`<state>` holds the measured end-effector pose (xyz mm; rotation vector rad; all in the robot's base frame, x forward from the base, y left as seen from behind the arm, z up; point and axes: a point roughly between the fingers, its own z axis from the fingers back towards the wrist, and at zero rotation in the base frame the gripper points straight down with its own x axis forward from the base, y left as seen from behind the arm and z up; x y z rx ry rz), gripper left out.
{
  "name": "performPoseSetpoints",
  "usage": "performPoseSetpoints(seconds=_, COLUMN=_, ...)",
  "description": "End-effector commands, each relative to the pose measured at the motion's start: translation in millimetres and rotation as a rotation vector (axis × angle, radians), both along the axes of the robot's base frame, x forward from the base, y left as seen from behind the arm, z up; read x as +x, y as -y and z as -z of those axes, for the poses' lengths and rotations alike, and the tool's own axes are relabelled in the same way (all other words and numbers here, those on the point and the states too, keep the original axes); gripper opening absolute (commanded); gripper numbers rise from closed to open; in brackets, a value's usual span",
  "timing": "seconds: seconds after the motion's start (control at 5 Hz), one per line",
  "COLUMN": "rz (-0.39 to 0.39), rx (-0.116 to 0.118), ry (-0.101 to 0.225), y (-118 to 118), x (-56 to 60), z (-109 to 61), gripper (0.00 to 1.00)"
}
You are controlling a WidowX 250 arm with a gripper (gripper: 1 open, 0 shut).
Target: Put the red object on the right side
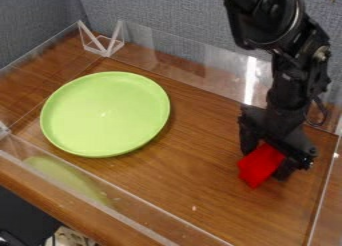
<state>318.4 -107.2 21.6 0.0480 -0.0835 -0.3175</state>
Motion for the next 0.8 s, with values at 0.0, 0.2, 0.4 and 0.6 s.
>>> performPoseSetpoints(seconds=0.0, rz=0.010, rx=0.008, ry=0.023, y=-2, x=-3.3, z=-8.7, gripper=1.00)
performPoseSetpoints(seconds=0.2, rz=-0.020, rx=0.023, ry=0.019, y=-5, x=4.2, z=-10.9, gripper=1.00)
performPoseSetpoints(seconds=0.4, rz=-0.049, rx=0.035, ry=0.022, y=-6, x=12.5, z=-12.2, gripper=0.00)
performPoseSetpoints(seconds=0.6, rz=-0.087, rx=0.032, ry=0.035, y=-9, x=5.5, z=-24.0, gripper=1.00)
